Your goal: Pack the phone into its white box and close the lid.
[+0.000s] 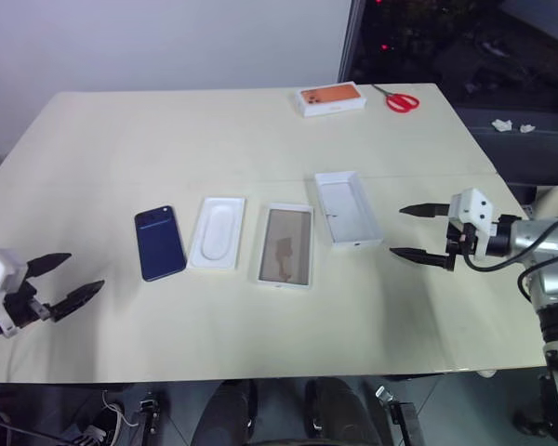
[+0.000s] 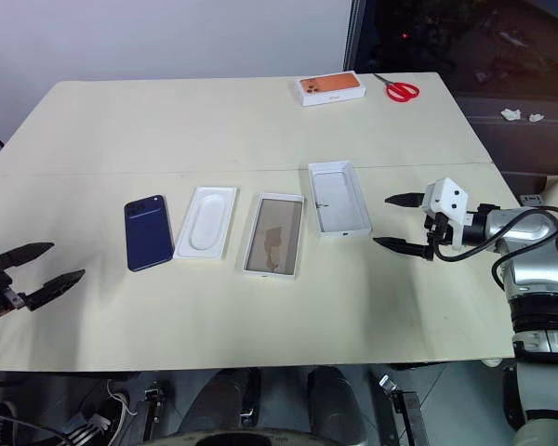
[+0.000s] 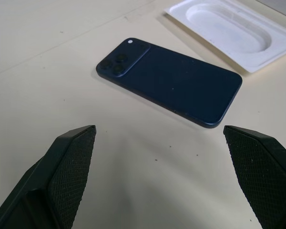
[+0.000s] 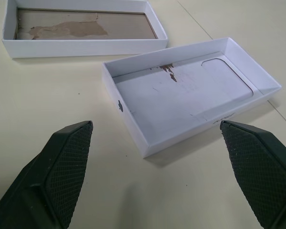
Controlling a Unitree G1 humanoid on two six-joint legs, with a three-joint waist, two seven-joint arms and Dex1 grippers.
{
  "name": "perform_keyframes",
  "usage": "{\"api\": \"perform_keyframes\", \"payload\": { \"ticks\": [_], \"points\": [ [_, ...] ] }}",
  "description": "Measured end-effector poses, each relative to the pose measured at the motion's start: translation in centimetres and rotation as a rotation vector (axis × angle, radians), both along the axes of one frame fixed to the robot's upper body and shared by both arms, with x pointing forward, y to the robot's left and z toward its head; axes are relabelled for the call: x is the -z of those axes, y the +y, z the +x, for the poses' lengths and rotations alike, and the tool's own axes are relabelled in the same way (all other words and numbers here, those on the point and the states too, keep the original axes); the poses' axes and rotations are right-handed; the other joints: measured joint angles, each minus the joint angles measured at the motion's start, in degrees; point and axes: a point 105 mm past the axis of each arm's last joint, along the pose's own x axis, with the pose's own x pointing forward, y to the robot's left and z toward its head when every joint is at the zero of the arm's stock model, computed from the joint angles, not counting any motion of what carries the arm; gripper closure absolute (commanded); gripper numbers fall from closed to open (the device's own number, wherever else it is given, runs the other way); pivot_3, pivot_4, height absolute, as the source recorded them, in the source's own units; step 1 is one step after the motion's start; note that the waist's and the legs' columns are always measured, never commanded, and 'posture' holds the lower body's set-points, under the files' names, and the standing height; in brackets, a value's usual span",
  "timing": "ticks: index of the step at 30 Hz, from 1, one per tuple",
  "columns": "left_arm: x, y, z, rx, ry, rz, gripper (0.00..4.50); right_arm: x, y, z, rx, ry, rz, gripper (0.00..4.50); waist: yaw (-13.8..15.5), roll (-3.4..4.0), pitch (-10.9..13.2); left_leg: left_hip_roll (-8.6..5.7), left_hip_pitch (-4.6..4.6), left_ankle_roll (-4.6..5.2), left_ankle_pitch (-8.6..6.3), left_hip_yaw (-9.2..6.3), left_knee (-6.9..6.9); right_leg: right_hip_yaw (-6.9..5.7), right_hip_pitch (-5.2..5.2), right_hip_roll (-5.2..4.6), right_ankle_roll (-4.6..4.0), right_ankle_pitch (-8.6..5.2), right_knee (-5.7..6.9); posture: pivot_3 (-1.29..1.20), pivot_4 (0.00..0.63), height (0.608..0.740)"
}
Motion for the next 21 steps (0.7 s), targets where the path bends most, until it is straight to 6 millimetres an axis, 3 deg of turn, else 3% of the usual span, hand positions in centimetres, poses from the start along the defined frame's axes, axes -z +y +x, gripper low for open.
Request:
{"api": "perform_keyframes", "payload": {
  "ticks": [21],
  "points": [
    [-0.52, -0.31, 0.62, 0.001, -0.029, -0.035, 0.00, 0.08, 0.06, 0.16, -0.003, -0.008, -0.018, 0.02, 0.0, 0.00, 0.0, 0.00, 0.00, 0.00, 0.00, 0.00, 0.00, 0.00, 0.00, 0.00, 0.00, 0.00, 0.00, 0.00, 0.150, 0.740]
  ]
}}
